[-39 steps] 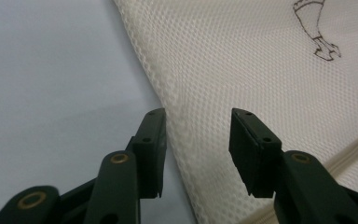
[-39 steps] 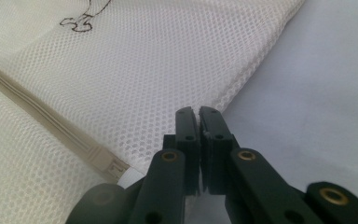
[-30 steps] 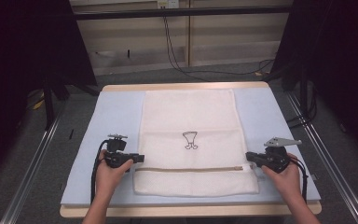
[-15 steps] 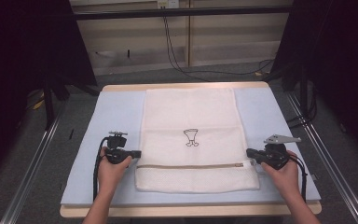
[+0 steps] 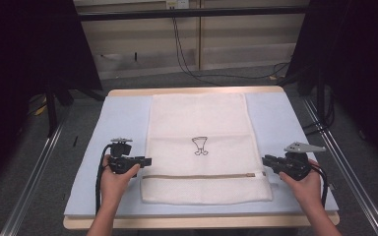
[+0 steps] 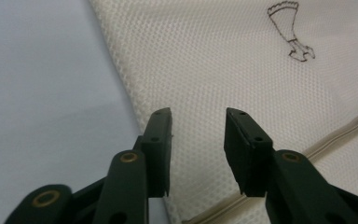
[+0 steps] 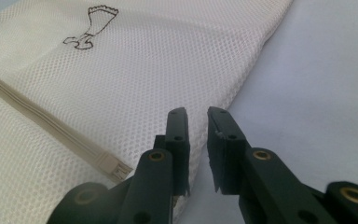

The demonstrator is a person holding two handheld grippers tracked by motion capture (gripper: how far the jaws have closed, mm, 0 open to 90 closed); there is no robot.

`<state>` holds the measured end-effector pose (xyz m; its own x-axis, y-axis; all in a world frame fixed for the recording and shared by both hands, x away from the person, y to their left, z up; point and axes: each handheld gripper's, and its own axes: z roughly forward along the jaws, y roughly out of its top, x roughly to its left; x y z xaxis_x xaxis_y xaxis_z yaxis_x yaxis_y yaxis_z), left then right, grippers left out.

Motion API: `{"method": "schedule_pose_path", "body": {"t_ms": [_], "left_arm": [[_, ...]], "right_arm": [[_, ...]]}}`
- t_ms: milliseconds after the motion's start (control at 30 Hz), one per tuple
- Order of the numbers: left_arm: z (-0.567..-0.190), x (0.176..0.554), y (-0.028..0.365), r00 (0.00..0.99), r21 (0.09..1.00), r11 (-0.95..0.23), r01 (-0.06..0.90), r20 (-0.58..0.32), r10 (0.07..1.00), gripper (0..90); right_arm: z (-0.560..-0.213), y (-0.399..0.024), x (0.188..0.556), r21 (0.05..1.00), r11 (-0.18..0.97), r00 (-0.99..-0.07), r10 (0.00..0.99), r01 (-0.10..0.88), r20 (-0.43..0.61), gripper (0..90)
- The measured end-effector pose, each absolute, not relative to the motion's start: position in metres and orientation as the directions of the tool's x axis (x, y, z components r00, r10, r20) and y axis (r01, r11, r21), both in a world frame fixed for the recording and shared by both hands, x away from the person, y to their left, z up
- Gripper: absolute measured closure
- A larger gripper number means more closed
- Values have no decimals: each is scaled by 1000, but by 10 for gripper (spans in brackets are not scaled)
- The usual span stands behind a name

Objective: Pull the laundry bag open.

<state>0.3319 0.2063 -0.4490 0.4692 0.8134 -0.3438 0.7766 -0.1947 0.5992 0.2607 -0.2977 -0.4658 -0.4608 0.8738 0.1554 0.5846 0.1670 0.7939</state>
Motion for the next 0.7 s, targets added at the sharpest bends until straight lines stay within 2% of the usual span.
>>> {"method": "schedule_pose_path", "body": {"t_ms": [167,233,533,700], "left_arm": [[-442,329,194,488,613,-199,764,-348,801,576],[-440,328,187,497,618,-198,761,-358,790,526],[-436,324,153,575,610,-261,748,-399,715,438],[-438,322,141,590,613,-263,745,-421,689,434]], "right_arm": [[-467,-297,258,797,186,-474,869,575,140,851],[-467,-298,255,807,184,-473,871,561,130,900],[-466,-301,241,810,202,-474,875,551,104,900],[-468,-301,237,810,200,-472,875,552,105,900]]}}
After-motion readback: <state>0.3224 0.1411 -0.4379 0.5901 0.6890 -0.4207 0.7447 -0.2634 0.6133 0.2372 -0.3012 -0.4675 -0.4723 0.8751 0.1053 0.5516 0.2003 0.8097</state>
